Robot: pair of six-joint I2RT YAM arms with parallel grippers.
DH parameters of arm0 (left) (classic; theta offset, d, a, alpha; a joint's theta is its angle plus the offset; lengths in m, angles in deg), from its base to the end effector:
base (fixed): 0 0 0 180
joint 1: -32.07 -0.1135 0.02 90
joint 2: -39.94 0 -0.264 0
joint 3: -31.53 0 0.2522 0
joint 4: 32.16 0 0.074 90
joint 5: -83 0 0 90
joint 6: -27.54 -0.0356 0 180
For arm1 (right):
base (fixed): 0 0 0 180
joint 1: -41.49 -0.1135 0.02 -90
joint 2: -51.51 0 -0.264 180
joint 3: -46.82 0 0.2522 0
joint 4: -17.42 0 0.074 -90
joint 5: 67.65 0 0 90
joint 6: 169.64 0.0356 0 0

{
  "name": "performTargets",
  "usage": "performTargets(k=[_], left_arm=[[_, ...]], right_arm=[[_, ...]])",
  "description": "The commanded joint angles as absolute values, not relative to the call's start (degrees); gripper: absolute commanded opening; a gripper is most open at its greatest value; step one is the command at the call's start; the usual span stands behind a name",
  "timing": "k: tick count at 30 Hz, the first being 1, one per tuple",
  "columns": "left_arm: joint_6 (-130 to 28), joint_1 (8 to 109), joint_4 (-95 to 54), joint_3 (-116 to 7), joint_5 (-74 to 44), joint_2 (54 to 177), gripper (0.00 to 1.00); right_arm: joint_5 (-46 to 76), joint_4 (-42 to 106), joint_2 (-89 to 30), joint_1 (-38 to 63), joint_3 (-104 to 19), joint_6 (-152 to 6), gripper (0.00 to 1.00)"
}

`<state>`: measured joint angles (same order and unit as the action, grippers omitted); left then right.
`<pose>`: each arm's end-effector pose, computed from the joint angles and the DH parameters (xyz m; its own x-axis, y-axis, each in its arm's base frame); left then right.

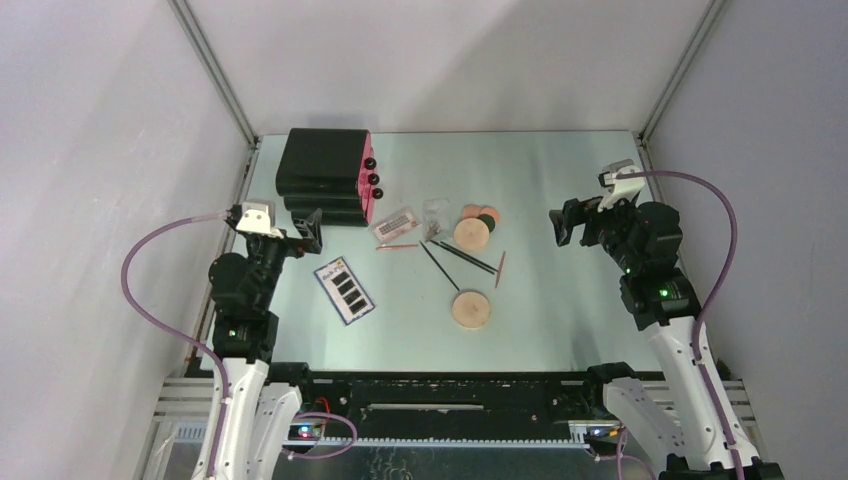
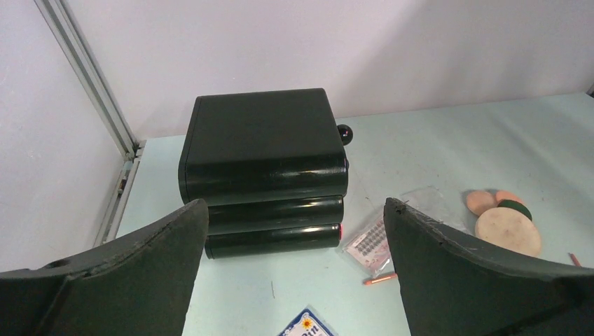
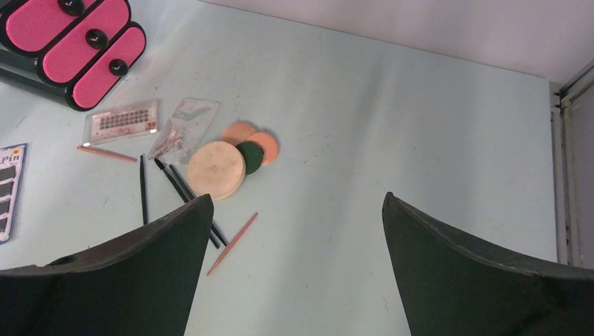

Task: Organize the makeup
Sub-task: Open the drawer in the storage box.

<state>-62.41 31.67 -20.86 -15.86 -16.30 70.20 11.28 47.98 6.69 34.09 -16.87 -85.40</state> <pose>0.1416 -0.0048 0.3319 0.1014 -0.0002 -0.9948 0.1540 0.9880 0.0155 0.1757 0.0297 0.3591 -0.1685 -0.1212 -0.9782 -0.3314 0.9416 -0.0596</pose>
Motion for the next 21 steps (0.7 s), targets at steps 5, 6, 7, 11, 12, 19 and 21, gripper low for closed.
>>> performTargets(k=[5, 6, 7, 11, 12, 19, 21], left_arm=[[-61.8, 31.1, -22.2, -15.7, -17.1, 70.1, 1.00], [-61.8, 31.1, -22.1, -15.8, -17.1, 70.0, 1.00], [-61.8, 31.1, -22.0, -15.8, -17.1, 70.1, 1.00], [-62.3, 31.1, -20.5, -16.7, -16.9, 70.2, 1.00], [-62.4, 31.1, -20.0, -17.2, -16.8, 70.3, 1.00], [-68.3, 31.1, -13.4, -22.9, -16.3, 71.7, 1.00], [-69.4, 31.0, -11.5, -24.9, -17.1, 72.6, 1.00]], right_arm=[[9.2, 45.3, 8.1, 35.3, -16.2, -84.1, 1.00], [9.1, 45.3, 8.2, 35.3, -16.2, -84.2, 1.00], [9.0, 45.3, 8.2, 35.3, -16.2, -84.2, 1.00], [8.3, 45.6, 8.3, 35.6, -16.1, -84.5, 1.00], [7.9, 45.5, 8.5, 35.7, -16.0, -84.7, 1.00], [7.6, 45.7, 9.3, 37.0, -15.3, -86.4, 1.00], [6.5, 46.1, 9.3, 37.4, -15.4, -87.0, 1.00]])
